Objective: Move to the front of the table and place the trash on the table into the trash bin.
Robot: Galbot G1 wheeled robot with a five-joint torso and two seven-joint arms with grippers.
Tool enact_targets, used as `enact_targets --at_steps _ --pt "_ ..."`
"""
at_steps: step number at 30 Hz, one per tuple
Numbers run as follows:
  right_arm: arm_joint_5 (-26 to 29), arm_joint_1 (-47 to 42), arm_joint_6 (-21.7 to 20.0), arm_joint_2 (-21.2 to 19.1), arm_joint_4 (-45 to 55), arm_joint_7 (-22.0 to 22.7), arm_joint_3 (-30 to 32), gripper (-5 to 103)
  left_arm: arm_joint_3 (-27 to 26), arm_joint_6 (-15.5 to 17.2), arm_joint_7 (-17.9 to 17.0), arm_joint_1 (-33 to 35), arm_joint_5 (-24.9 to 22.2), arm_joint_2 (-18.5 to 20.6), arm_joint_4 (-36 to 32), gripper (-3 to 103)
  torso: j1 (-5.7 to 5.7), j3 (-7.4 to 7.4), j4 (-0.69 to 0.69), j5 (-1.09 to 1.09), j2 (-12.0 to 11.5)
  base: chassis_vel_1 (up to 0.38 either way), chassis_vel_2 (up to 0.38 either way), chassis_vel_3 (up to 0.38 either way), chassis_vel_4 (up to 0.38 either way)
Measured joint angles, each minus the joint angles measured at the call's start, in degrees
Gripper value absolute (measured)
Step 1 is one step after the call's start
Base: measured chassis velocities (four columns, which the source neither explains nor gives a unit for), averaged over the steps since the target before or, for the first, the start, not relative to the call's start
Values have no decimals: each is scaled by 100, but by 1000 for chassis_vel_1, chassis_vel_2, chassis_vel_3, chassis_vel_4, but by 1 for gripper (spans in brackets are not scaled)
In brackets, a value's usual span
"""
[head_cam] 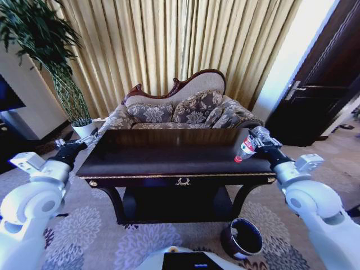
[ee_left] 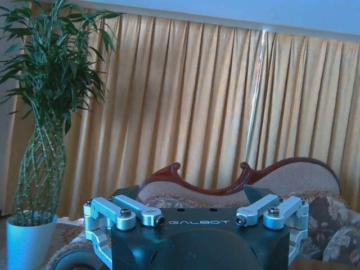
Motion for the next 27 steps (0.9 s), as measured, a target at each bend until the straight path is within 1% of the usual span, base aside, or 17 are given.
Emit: enact_targets --at_steps 2,5,15,23,27 --pt "-3 0 10 0 -23 -3 -1 25 4 80 -80 -2 112 7 -3 100 0 0 1 0 0 76 -54 -54 50" --pt "-10 2 23 1 -50 -5 -6 25 6 133 -113 -9 174 19 -4 100 0 0 0 0 0 57 -51 -50 43" --pt "-83 -4 27 12 -92 -7 -16 25 78 161 -113 -19 228 37 -3 100 0 0 0 0 0 69 -60 -70 60" --pt "-98 -25 40 20 -116 -11 -23 25 149 210 -104 -29 300 38 -1 100 0 0 0 0 0 107 -108 -108 101" --pt "-151 -77 23 12 -110 -127 -20 25 152 226 -83 -37 332 67 4 100 0 0 0 0 0 106 -112 -118 95"
